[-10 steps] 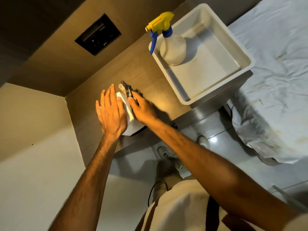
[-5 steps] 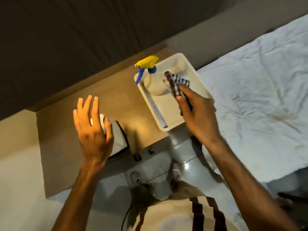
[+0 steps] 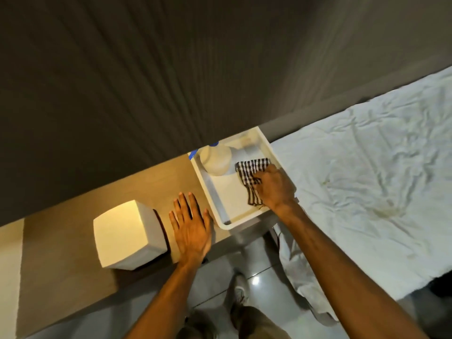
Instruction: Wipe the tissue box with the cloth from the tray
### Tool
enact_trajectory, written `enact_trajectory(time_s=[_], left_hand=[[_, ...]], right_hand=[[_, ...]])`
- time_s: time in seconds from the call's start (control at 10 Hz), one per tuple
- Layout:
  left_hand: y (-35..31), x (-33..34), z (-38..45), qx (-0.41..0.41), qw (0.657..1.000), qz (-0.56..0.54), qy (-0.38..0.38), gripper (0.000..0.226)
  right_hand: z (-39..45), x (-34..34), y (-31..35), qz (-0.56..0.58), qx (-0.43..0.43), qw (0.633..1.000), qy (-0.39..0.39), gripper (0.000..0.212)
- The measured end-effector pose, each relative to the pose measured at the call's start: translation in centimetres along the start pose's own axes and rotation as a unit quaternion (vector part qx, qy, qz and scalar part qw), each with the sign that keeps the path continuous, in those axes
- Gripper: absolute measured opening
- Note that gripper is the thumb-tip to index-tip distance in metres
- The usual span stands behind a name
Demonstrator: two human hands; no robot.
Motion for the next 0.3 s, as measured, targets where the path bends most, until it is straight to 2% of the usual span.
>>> enact_trajectory(time_s=[0.1,0.3], left_hand=[[0.3,0.3,-0.1,0.010,0.999,0.009,-0.037,0.071],[0.2,0.1,-0.5,0.003,1.000,0.011,0.020,0.070]], right_hand=[[0.4,1.0,-0.4,0.044,-0.001,0.998,0.044,0.047],[-1.3,-0.2,-0.8,0.074,0.003,0.997,0.025,0.054]])
Point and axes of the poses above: each hand's wrist, its own z-axis towards the middle knuckle, its own x-axis out of the palm, y = z × x, the point moved 7 cm from there along z, towards the middle knuckle, and after that the axes turned 7 degrees about -z, right-handed, at the moved point
